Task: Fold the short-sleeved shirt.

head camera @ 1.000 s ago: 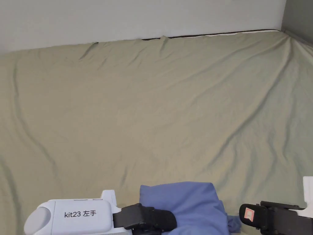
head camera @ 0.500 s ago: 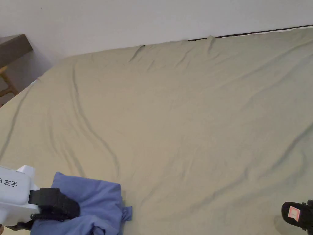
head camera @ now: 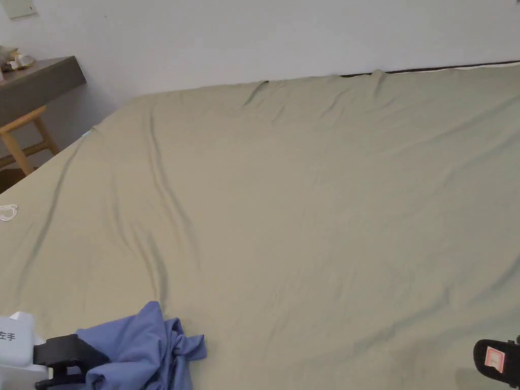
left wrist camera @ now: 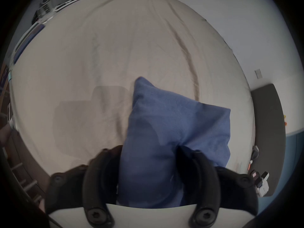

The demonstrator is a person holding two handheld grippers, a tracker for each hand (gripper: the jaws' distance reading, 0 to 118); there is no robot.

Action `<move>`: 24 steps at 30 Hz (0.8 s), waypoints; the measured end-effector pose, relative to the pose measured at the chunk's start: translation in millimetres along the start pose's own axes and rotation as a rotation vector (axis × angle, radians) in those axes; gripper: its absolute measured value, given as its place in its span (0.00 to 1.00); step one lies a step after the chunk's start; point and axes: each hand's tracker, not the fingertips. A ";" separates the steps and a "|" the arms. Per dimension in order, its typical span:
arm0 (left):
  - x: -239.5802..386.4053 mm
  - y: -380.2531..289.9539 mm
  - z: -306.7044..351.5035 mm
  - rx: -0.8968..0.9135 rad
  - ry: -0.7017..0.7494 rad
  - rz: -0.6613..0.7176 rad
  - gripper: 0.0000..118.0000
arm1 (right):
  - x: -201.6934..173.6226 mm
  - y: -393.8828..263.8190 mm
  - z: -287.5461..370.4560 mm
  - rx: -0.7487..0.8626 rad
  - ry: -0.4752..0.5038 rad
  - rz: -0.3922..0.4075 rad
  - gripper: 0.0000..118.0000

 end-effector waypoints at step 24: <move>308.7 -188.8 181.6 1.208 -0.105 -0.543 0.00 | -125.7 40.4 132.5 0.702 -0.551 0.573 0.00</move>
